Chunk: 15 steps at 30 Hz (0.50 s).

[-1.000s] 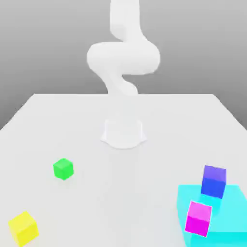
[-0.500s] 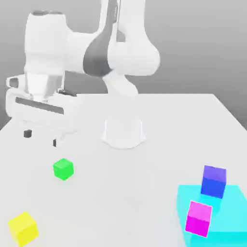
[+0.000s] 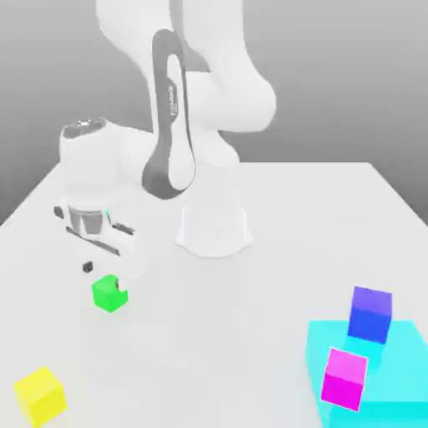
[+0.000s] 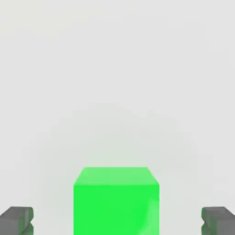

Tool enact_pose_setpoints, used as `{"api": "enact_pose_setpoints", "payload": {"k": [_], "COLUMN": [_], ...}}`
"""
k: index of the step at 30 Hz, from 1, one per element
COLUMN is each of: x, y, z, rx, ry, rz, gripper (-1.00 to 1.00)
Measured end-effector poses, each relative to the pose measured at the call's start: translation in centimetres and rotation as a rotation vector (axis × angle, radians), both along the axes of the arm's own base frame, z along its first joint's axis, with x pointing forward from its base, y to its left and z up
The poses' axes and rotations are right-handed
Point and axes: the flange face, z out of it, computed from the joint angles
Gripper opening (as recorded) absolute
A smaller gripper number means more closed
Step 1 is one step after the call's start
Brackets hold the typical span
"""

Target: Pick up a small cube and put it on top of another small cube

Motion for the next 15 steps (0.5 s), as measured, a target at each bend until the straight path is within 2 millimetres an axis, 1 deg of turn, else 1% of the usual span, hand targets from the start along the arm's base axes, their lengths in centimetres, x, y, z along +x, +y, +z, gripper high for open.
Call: {"api": "enact_pose_setpoints", "payload": {"k": [7, 8, 15], "x": [-0.6, -0.7, -0.7], "y": [0.3, 0.4, 0.4], "z": [-2.8, -3.1, -3.2], "rx": [0.012, 0.016, 0.016], "ry": [-0.003, -0.004, -0.005], "rz": [0.002, 0.002, 0.002], "gripper": [0.0, -1.0, -1.0]}}
